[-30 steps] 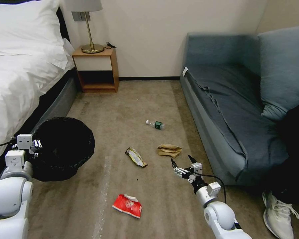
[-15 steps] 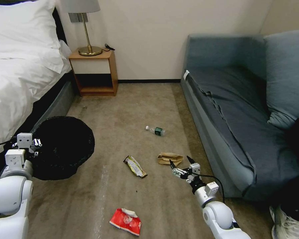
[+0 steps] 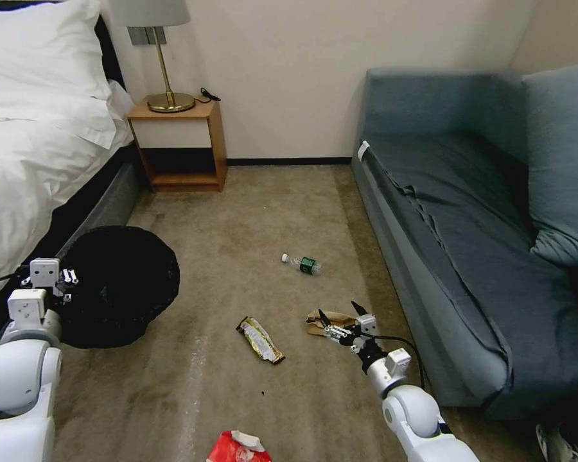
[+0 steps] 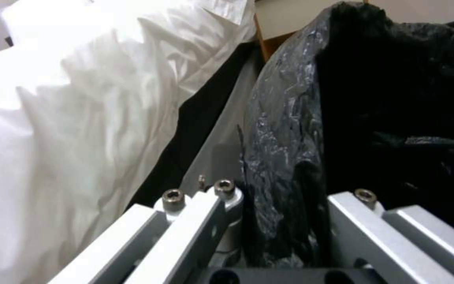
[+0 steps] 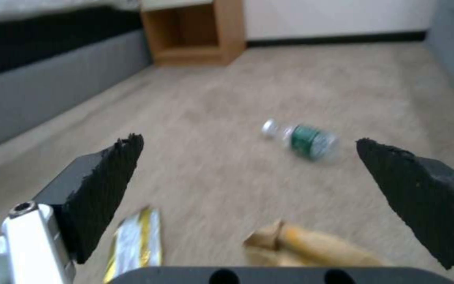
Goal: Pick up the trash bin, then pick up the garbage on the floor and place it into the trash bin.
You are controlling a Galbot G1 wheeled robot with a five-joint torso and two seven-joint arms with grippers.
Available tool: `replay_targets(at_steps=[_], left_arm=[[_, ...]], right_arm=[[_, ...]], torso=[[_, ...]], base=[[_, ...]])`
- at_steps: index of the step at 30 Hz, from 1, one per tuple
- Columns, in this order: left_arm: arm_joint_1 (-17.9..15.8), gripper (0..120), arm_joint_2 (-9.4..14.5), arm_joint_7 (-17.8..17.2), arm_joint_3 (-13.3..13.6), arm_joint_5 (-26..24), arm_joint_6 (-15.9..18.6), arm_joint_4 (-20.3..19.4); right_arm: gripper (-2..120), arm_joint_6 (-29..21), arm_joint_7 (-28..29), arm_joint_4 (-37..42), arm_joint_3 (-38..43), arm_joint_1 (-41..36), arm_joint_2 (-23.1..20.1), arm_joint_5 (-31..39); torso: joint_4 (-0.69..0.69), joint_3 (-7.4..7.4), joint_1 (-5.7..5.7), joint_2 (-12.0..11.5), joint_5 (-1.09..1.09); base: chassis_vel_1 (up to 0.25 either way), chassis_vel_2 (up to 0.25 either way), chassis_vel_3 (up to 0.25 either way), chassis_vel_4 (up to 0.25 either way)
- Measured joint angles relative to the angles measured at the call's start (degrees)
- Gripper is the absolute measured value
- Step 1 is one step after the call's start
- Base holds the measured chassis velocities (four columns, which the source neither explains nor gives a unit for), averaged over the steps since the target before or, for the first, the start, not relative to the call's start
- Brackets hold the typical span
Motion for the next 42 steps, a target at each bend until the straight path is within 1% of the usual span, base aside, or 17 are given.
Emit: replay_targets(at_steps=[1, 2, 5, 8, 10, 11, 13, 14, 16, 17, 18, 20, 22, 26, 27, 37, 42], left_arm=[[0.07, 5, 0.26, 0.07, -0.11, 0.00, -0.08, 0.09], [0.07, 5, 0.26, 0.07, -0.11, 0.00, -0.08, 0.09], [0.58, 5, 0.57, 0.29, -0.49, 0.06, -0.31, 0.26], [0.71, 5, 0.58, 0.35, -0.52, 0.21, -0.42, 0.35], [1.01, 5, 0.63, 0.48, -0.05, 1.54, -1.43, 0.68], [1.01, 5, 0.63, 0.48, -0.05, 1.54, -1.43, 0.68], [1.22, 5, 0.67, 0.58, 0.59, 2.61, -2.03, 0.80], [1.22, 5, 0.67, 0.58, 0.59, 2.61, -2.03, 0.80], [1.61, 5, 0.48, 0.67, 1.29, 3.50, -2.04, 0.20], [1.61, 5, 0.48, 0.67, 1.29, 3.50, -2.04, 0.20], [1.71, 5, 0.24, 0.70, 1.53, 3.60, -1.72, -0.17], [1.72, 5, 0.20, 0.70, 1.56, 3.62, -1.69, -0.20], [1.94, 5, -0.88, 0.70, 1.71, 4.11, -1.49, -0.38], [2.43, 5, -1.86, 0.71, 1.62, 4.49, -1.54, -0.46], [2.83, 5, -2.47, 0.79, 1.57, 4.76, -1.73, -0.47], [3.04, 5, -4.79, 0.84, 1.76, 5.34, -1.23, -1.37], [3.19, 5, -5.38, 0.86, 1.77, 5.34, -0.98, -1.71]], right_arm=[[100, -2.02, -0.34, -0.02, -1.79, 0.90, -1.47, -0.10], [100, -2.02, -0.34, -0.02, -1.79, 0.90, -1.47, -0.10], [100, -6.39, -1.65, -0.78, -7.04, 3.67, -5.38, -0.52], [100, -7.63, -1.88, -1.25, -9.33, 4.75, -6.98, -0.26], [100, -9.99, -2.78, -3.09, -15.74, 7.96, -10.85, 1.40], [100, -9.99, -2.78, -3.09, -15.74, 7.96, -10.85, 1.40], [100, -10.88, -3.87, -4.86, -21.14, 10.56, -12.97, 2.51], [100, -10.88, -3.87, -4.86, -21.14, 10.56, -12.97, 2.51], [100, -12.62, -5.62, -6.64, -28.53, 13.92, -15.37, 5.16], [100, -12.62, -5.62, -6.64, -28.53, 13.92, -15.37, 5.16], [100, -13.08, -6.12, -7.41, -31.60, 15.36, -16.00, 5.98], [100, -13.15, -6.23, -7.58, -32.27, 15.70, -16.09, 6.13], [100, -13.25, -7.84, -10.03, -38.95, 19.45, -16.08, 7.10], [100, -13.20, -9.43, -11.60, -42.40, 21.48, -15.45, 7.32], [100, -13.19, -10.52, -12.55, -44.83, 22.84, -14.99, 7.70], [100, -13.27, -11.66, -13.61, -50.92, 25.36, -13.00, 8.84], [100, -13.36, -11.66, -13.21, -52.75, 25.81, -12.03, 9.09]], torso=[[0.00, -0.01, 0.00, 0.00, -0.01], [0.00, -0.01, 0.00, 0.00, -0.01], [0.02, -0.01, 0.00, 0.00, -0.01], [0.01, 0.00, 0.00, 0.00, 0.00], [0.01, 0.00, 0.00, 0.00, -0.01], [0.01, 0.00, 0.00, 0.00, -0.01], [0.01, 0.00, 0.00, 0.00, 0.01], [0.01, 0.00, 0.00, 0.00, 0.01], [0.02, 0.00, 0.00, 0.00, -0.01], [0.02, 0.00, 0.00, 0.00, -0.01], [0.00, 0.00, 0.00, 0.00, 0.01], [0.01, 0.00, 0.00, 0.00, 0.01], [0.01, 0.00, 0.00, 0.00, 0.00], [0.01, 0.00, 0.00, 0.00, 0.00], [0.01, 0.00, 0.00, 0.00, 0.00], [0.00, 0.00, 0.00, 0.00, 0.00], [0.00, 0.00, 0.00, 0.00, 0.00]], base=[[0.000, 0.000, 0.000, 0.000], [0.000, 0.000, 0.000, 0.000], [0.000, 0.000, 0.000, 0.000], [0.000, 0.000, 0.000, 0.000], [0.000, 0.000, 0.000, 0.000], [0.000, 0.000, 0.000, 0.000], [0.000, 0.000, 0.000, 0.000], [0.000, 0.000, 0.000, 0.000], [0.000, 0.000, 0.000, 0.000], [0.000, 0.000, 0.000, 0.000], [0.000, 0.000, 0.000, 0.000], [0.000, 0.000, 0.000, 0.000], [0.000, 0.000, 0.000, 0.000], [0.000, 0.000, 0.000, 0.000], [0.000, 0.000, 0.000, 0.000], [0.000, 0.000, 0.000, 0.000], [0.000, 0.000, 0.000, 0.000]])
